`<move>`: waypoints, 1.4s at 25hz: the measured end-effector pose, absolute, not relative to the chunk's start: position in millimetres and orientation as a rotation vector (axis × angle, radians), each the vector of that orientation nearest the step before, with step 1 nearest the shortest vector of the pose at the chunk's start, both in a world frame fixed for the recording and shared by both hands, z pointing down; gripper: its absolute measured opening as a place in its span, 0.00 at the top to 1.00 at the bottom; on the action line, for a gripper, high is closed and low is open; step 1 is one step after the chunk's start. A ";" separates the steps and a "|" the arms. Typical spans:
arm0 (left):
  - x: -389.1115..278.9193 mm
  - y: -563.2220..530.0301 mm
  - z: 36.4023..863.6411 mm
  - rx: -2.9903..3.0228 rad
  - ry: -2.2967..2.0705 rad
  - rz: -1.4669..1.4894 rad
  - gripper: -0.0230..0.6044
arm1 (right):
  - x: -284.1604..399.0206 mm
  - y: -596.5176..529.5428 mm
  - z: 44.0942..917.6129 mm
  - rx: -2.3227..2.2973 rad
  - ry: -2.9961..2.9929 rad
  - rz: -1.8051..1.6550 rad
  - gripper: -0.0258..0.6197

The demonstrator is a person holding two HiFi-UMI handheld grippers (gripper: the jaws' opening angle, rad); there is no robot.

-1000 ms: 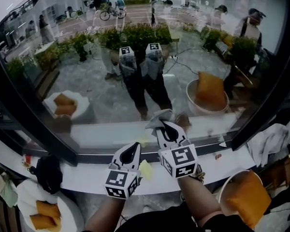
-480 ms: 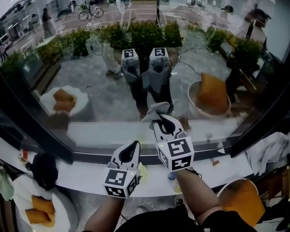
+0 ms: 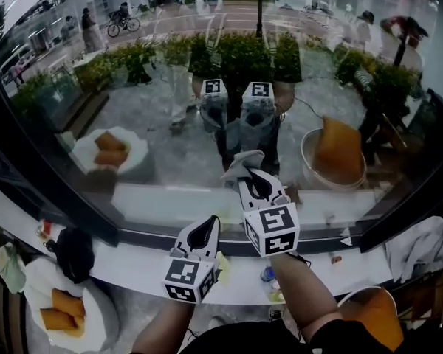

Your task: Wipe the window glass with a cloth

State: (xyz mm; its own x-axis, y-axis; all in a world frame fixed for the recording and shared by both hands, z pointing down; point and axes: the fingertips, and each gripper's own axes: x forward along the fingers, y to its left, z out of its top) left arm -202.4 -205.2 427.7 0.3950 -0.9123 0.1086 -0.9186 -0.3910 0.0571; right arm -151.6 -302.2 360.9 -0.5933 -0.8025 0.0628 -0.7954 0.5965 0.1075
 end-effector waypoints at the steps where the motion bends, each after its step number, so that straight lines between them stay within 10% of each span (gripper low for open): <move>1: -202.1 -206.5 428.0 2.525 -1.673 0.091 0.95 | -150.5 -305.3 360.5 1.362 -2.714 -0.099 0.90; 35: -131.8 -242.8 412.7 2.570 -1.611 0.125 0.95 | -79.6 -335.4 353.5 1.412 -2.686 -0.116 0.90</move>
